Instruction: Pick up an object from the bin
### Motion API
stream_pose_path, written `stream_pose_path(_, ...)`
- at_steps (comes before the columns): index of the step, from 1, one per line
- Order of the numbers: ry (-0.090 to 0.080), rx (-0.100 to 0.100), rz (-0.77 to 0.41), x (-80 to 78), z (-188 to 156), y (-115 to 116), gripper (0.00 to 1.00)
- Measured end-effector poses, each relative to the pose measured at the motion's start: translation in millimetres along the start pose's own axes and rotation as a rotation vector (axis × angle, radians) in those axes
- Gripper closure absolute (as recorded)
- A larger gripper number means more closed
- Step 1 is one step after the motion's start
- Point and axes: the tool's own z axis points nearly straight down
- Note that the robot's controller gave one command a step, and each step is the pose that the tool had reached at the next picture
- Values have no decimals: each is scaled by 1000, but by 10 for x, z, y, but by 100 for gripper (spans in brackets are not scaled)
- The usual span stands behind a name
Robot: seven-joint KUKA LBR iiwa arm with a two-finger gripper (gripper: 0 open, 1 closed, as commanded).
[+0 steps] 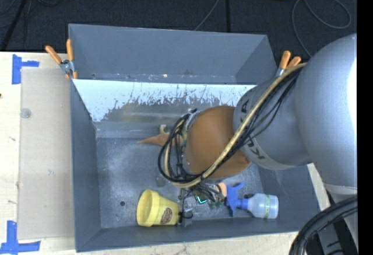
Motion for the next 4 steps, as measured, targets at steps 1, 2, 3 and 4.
stream_pose_path(1,0,0,3,1,0,-6,0)
stream_pose_path(2,1,3,-48,-50,-5,123,0)
stream_pose_path(3,-2,0,-147,-155,-18,434,0)
stream_pose_path(4,0,1,-331,-305,7,816,100)
